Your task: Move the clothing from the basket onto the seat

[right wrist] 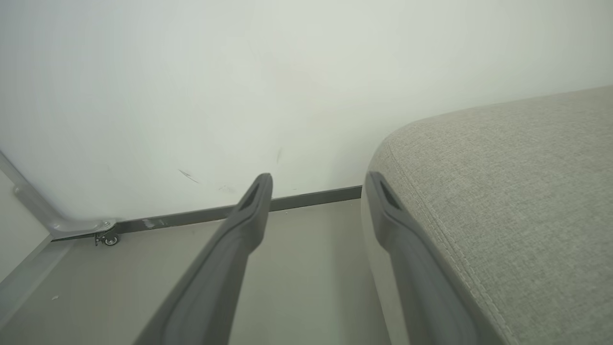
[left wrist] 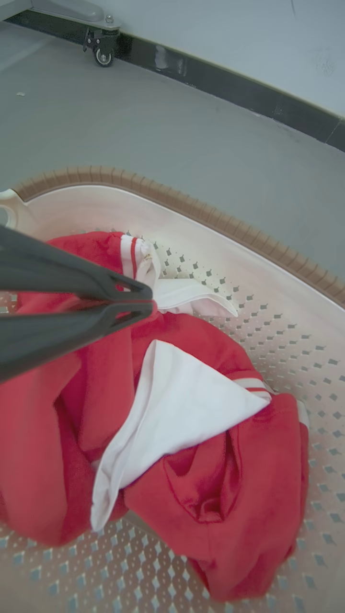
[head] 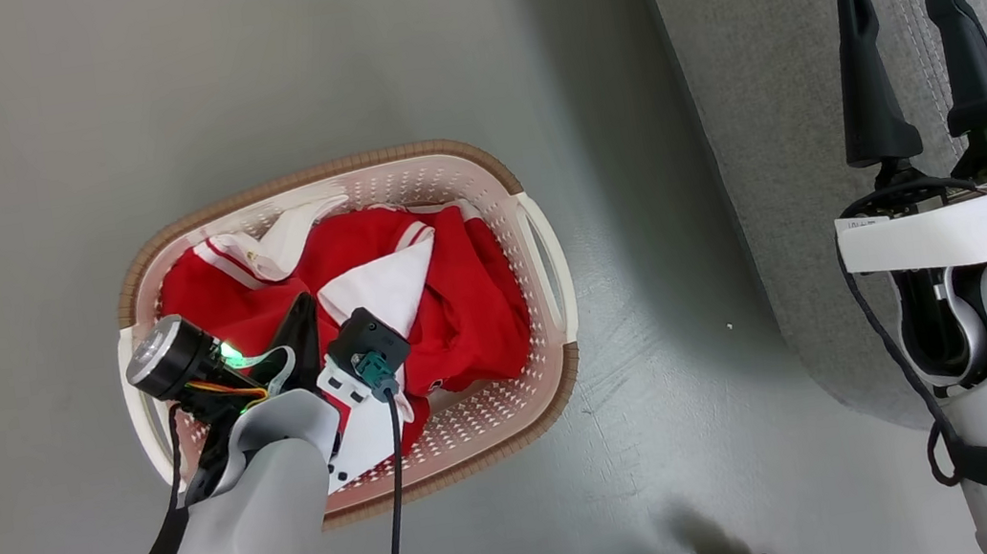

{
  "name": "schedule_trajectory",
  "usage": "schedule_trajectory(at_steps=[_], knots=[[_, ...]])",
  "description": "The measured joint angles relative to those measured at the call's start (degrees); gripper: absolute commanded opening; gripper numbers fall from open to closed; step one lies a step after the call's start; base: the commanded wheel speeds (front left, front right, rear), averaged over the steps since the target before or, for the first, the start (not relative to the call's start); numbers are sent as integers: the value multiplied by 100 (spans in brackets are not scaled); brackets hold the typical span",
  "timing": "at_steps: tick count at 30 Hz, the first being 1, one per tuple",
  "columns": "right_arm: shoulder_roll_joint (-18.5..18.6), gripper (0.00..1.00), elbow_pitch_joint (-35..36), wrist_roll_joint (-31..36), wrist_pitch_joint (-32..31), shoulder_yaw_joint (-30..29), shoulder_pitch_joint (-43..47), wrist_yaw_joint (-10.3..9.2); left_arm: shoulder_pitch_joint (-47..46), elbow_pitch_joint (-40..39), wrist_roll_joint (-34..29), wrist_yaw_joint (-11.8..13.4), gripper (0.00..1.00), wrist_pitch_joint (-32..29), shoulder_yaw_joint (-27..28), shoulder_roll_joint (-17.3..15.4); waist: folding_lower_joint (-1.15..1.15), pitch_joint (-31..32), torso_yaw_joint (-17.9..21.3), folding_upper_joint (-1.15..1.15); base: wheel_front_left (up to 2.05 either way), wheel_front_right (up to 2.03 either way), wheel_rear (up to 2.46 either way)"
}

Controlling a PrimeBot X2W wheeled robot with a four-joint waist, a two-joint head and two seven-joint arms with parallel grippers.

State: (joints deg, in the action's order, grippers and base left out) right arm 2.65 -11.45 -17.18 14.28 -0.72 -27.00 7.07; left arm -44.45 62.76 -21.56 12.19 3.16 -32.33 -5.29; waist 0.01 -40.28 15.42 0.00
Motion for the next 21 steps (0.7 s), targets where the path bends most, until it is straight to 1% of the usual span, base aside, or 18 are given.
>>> schedule_trajectory(at_steps=[10, 21], knots=[[1, 100, -46, 164, 0, -84, 54, 0, 31, -302, 241, 26, 0, 460, 122, 13, 0, 196, -161, 0, 0, 0, 0], [1, 100, -134, 357, 0, -218, 174, 0, 244, -751, 650, 142, 0, 896, 411, 34, 0, 466, -351, 0, 0, 0, 0]])
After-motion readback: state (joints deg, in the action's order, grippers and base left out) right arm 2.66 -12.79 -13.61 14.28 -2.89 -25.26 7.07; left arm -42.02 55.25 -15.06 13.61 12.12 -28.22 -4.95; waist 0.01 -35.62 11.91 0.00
